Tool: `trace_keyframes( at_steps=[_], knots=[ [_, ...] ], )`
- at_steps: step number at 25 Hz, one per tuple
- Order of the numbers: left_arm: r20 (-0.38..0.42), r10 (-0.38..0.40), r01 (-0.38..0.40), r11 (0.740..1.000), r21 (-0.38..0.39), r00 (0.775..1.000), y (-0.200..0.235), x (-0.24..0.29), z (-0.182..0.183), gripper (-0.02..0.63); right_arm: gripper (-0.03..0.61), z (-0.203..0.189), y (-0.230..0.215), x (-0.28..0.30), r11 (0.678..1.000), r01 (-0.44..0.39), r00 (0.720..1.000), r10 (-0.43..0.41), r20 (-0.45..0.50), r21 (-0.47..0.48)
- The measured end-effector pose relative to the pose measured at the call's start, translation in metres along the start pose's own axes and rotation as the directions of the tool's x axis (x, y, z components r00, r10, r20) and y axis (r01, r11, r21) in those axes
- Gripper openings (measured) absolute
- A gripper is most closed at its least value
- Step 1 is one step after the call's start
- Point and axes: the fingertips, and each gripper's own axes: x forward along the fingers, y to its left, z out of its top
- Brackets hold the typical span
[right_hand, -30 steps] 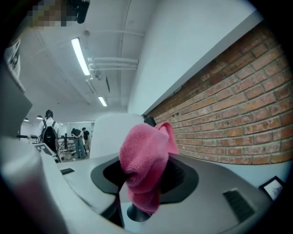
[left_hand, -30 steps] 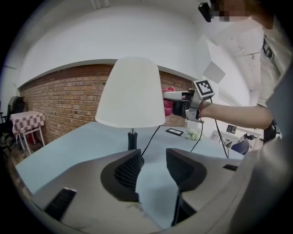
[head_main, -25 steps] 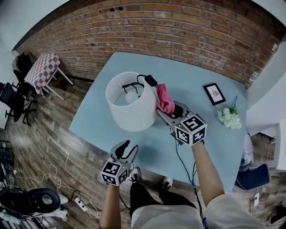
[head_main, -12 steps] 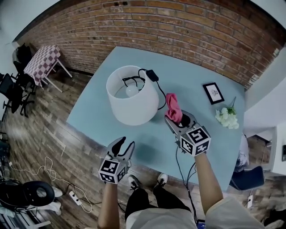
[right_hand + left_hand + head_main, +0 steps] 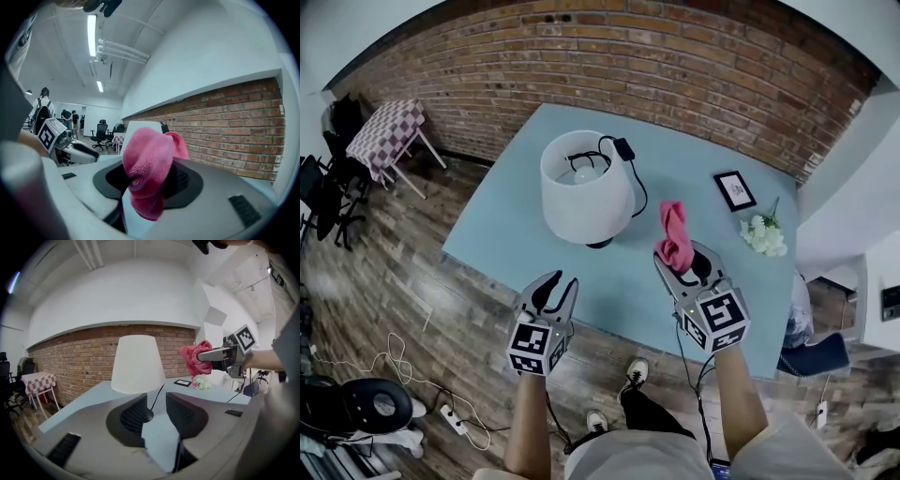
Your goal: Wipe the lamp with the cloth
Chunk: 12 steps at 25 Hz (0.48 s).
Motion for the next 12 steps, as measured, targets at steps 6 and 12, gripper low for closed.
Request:
trace_keyframes(
  at_steps=[6, 12],
  knots=[
    [0.053, -0.006, 0.005, 1.000, 0.025, 0.999, -0.015, -0.064, 0.028, 0.097, 0.201, 0.026, 0.053, -0.061, 0.999, 0.010, 1.000, -0.009, 0.017, -0.044],
    [0.086, -0.016, 0.008, 0.996, 0.092, 0.996, -0.037, -0.131, 0.043, 0.031, 0.201, 0.050, 0.102, -0.111, 0.997, 0.043, 0.998, -0.040, 0.058, -0.060]
  ],
)
